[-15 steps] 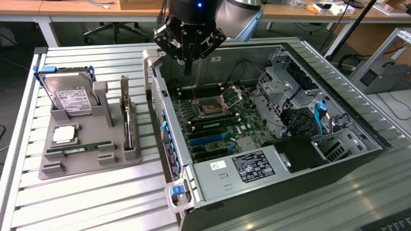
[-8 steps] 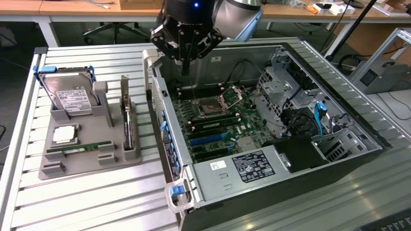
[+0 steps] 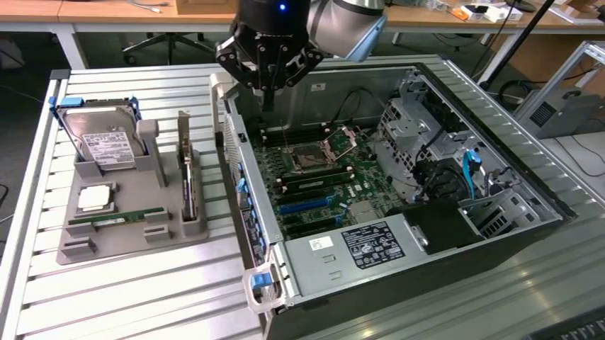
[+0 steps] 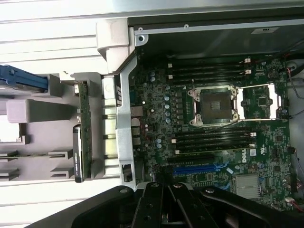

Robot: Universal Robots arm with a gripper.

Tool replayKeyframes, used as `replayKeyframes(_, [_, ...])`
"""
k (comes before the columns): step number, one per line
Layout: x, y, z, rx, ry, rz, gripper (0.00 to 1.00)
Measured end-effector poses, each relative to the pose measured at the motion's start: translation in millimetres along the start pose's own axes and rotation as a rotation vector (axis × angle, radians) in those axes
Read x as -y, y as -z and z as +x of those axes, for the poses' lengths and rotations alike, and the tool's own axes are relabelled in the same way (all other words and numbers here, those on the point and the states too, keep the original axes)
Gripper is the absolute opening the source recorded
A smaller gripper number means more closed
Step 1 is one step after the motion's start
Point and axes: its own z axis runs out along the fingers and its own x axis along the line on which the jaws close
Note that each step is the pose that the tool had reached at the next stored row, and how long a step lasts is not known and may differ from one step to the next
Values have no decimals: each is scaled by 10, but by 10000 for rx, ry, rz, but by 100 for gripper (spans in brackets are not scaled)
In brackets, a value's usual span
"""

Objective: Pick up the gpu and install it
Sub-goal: 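Reach for the gpu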

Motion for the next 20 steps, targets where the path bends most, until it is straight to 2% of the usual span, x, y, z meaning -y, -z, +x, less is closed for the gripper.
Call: replayKeyframes(20, [9, 3, 110, 0, 0, 0, 11])
